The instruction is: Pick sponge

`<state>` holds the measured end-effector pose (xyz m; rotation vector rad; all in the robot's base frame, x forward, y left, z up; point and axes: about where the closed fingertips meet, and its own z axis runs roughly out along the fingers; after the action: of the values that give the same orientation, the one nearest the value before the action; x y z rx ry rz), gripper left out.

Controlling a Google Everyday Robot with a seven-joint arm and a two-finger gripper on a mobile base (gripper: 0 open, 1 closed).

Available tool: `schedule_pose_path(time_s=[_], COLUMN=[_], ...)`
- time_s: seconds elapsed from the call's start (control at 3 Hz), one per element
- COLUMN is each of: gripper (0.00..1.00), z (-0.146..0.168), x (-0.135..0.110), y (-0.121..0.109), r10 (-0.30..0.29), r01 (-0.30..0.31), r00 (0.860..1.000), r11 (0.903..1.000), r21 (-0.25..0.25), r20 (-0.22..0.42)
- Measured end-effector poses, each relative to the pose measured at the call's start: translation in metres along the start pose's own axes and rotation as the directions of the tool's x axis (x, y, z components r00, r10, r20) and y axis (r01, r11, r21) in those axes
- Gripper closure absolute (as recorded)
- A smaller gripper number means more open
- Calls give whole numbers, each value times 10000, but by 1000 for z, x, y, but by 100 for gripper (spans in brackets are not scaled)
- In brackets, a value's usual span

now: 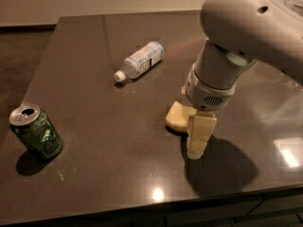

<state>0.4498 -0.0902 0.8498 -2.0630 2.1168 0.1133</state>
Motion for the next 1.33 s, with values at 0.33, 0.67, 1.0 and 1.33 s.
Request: schedule_pose_path(time_s=[0.33, 0.67, 1.0, 1.33], gripper=[0, 18, 41, 65], z=[8, 14, 15, 8], x=[1, 2, 4, 6], y=[2, 3, 2, -4], r10=[-44, -51, 40, 281], r01=[42, 39, -61, -312], r00=[9998, 9988, 9980, 9972], r11=[9999, 9997, 9994, 9985], r21=[-121, -254, -335, -440], r20=[-182, -479, -634, -697])
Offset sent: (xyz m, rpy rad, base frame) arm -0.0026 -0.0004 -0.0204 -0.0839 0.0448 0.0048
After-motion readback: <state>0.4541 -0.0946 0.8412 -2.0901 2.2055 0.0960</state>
